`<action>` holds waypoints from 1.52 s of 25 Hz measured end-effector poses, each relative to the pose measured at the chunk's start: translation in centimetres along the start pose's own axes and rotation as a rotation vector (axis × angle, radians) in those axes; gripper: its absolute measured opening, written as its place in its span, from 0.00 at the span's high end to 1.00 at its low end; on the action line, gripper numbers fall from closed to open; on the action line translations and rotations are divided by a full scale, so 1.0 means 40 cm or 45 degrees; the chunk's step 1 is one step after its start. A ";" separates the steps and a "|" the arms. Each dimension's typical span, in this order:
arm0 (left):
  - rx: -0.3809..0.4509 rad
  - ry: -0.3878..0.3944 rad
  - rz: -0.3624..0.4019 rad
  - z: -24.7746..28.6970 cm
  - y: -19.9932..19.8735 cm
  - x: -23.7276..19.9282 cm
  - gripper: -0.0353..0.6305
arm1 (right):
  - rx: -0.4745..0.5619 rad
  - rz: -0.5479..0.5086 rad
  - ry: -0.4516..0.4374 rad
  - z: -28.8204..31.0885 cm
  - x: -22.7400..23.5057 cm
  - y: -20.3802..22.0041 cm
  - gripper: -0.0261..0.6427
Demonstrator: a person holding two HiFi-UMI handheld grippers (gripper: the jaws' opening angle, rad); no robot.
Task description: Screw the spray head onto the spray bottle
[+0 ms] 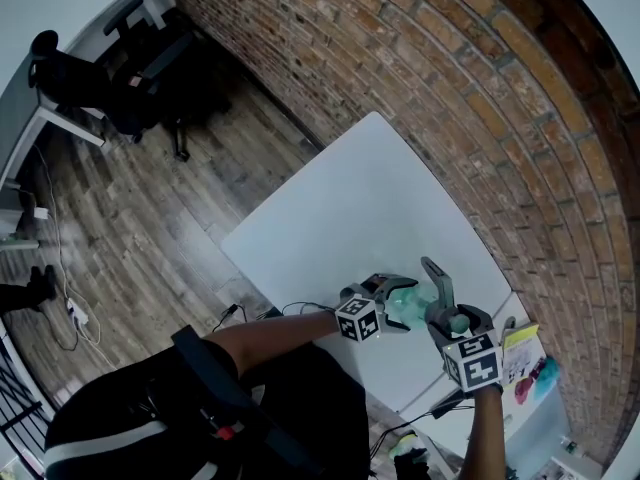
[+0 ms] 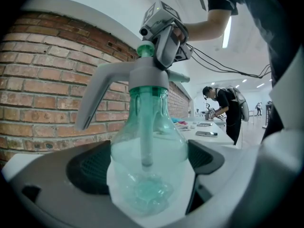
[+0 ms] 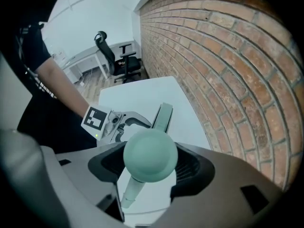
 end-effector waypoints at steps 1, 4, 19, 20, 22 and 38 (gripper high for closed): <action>-0.001 -0.002 0.000 -0.001 0.000 0.000 0.18 | 0.010 0.068 0.009 0.000 0.002 0.002 0.54; -0.002 -0.016 0.001 -0.002 0.000 -0.001 0.18 | 0.062 0.266 0.029 0.004 0.008 0.006 0.54; -0.005 -0.022 0.003 0.000 0.005 0.003 0.19 | 0.185 0.624 0.078 -0.005 0.012 0.030 0.54; -0.004 -0.021 0.003 0.000 0.005 0.002 0.19 | 0.196 0.623 0.068 -0.016 0.015 0.025 0.54; -0.006 -0.020 0.004 -0.001 0.004 -0.001 0.19 | 0.225 0.588 0.063 -0.046 0.023 0.010 0.54; -0.013 -0.016 -0.006 0.000 0.008 -0.001 0.19 | 0.003 -0.850 -0.163 -0.115 -0.050 -0.056 0.54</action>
Point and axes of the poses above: the fingertips, and each gripper's own axes: z forward along the fingers, x to its right, y out of its underside, the point moved 7 cm from there along -z, backward along the fingers, and after that the axes turned 6 degrees about x, right-handed, at the moved point
